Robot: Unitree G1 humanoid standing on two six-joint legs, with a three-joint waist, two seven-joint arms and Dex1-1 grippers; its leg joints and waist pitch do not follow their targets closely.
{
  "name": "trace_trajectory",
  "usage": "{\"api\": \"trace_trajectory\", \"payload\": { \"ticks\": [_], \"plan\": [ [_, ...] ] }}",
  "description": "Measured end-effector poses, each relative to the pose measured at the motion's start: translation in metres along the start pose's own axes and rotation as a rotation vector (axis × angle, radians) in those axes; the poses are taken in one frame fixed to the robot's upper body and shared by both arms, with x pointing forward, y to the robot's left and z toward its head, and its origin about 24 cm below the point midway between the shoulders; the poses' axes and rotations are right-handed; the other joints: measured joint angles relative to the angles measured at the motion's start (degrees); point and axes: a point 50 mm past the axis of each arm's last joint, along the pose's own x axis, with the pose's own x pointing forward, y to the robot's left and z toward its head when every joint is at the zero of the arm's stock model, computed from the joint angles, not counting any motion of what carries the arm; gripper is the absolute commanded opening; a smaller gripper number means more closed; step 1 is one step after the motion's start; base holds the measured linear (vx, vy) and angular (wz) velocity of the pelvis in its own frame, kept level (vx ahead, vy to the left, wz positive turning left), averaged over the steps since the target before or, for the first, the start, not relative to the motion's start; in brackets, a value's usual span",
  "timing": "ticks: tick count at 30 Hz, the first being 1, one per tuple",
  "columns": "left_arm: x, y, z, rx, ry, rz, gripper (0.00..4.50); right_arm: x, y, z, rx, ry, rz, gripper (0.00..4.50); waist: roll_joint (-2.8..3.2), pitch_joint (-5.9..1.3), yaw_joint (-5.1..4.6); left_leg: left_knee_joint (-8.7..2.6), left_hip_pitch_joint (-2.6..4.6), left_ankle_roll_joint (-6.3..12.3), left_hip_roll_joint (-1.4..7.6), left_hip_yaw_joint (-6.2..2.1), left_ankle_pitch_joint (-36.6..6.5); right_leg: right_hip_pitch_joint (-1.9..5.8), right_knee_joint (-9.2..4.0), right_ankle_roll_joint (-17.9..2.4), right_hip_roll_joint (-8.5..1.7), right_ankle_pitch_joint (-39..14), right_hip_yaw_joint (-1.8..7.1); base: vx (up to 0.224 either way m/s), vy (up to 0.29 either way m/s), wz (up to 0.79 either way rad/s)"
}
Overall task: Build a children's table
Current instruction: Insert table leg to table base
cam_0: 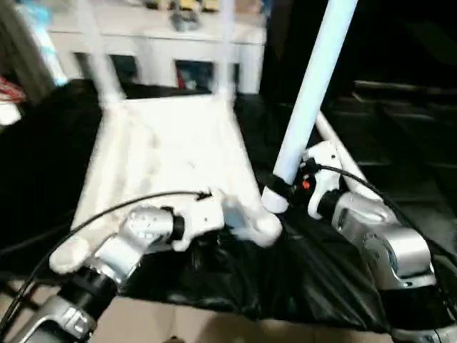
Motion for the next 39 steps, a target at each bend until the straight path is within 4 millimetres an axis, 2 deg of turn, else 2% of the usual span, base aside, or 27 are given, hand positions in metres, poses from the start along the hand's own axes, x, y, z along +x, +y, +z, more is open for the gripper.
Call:
{"api": "trace_trajectory", "payload": {
  "ticks": [6, 9, 19, 39],
  "plan": [
    [0.005, -0.004, 0.011, -0.073, -0.02, -0.008, 0.0, 0.0, 0.001, -0.004, 0.0, 0.026, 0.037, 1.9, -0.19, -0.04, 0.38, 0.12, -0.83, 0.24, -0.01, 0.17, -0.1, -0.72, -0.05, -0.3, 0.0, 0.2, 0.12, 0.0, 0.0, 0.0],
    [0.008, -0.005, 0.014, -0.111, -0.025, -0.014, 0.0, 0.003, 0.002, -0.01, 0.013, 0.051, 0.059, 1.9, -0.19, -0.04, 0.4, 0.17, -0.82, 0.41, -0.02, 0.24, -0.2, -0.72, -0.1, -0.4, -0.02, 0.1, 0.15, 0.0, 0.0, 0.0],
    [0.016, -0.003, 0.017, -0.186, -0.02, 0.006, 0.0, 0.013, 0.0, -0.01, -0.037, 0.062, 0.086, 1.9, -0.21, -0.04, 0.27, 0.21, -0.65, 0.42, -0.04, 0.31, -0.2, -0.6, -0.08, -0.3, -0.05, 0.2, 0.24, 0.0, 0.0, 0.0],
    [0.027, 0.003, 0.022, -0.234, -0.044, 0.033, 0.0, 0.012, -0.011, -0.013, -0.045, 0.086, 0.09, 1.9, -0.19, -0.05, 0.35, 0.23, -0.65, 0.42, -0.07, 0.32, -0.2, -0.59, -0.08, -0.3, -0.07, 0.2, 0.27, 0.0, 0.0, 0.0]
  ]
}}
